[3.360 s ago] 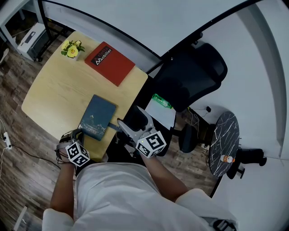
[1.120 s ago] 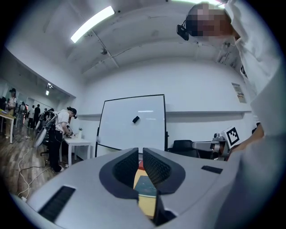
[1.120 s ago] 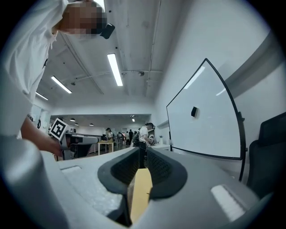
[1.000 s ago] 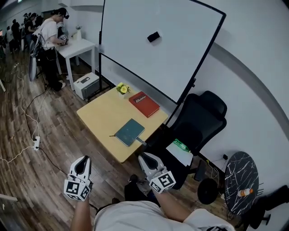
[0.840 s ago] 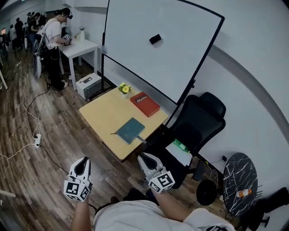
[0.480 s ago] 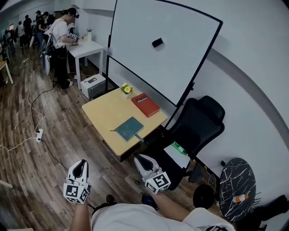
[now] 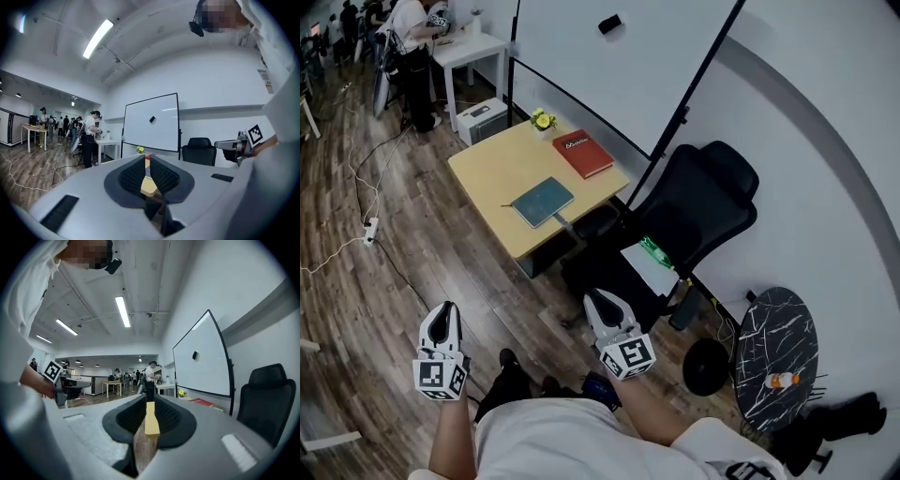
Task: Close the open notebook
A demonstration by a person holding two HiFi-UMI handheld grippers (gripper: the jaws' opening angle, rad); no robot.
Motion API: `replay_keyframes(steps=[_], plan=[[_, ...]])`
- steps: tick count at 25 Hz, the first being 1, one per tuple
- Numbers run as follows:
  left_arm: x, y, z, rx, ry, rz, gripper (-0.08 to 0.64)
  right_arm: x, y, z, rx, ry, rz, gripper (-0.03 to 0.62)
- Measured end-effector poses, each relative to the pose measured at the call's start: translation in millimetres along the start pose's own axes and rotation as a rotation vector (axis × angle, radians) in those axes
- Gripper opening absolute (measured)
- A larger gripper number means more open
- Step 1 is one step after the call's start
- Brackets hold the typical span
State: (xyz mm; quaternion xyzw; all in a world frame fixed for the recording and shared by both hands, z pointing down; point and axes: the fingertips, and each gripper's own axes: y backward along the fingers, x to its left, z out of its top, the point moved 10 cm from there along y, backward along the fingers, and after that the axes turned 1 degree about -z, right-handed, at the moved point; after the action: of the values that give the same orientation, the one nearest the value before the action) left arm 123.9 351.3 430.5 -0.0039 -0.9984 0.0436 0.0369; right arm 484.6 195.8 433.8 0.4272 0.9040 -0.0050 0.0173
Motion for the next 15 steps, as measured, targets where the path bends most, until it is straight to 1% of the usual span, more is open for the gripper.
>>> replay_keyframes(steps=[3, 6, 9, 12, 15], plan=[[-12.7, 11.2, -6.0, 0.016, -0.009, 0.017, 0.038, -2.3, 17.5, -7.3, 0.003, -0.007, -0.016, 0.054], [-14.0, 22.3, -3.2, 0.018, -0.009, 0.011, 0.037, 2.4, 30.7, -8.6, 0.01, -0.002, -0.028, 0.054], [-3.8, 26.0, 3.3, -0.012, 0.035, 0.008, 0.038, 4.2, 30.2, -4.1, -0.006, -0.017, -0.028, 0.053], [-8.6, 16.0, 8.7, -0.039, 0.077, -0.034, 0.038, -5.1, 36.6, 4.6, -0.015, -0.003, -0.053, 0.054], [-8.0, 4.5, 11.6, -0.042, 0.068, -0.084, 0.038, -7.0, 41.9, 9.1, -0.012, 0.005, -0.102, 0.054]])
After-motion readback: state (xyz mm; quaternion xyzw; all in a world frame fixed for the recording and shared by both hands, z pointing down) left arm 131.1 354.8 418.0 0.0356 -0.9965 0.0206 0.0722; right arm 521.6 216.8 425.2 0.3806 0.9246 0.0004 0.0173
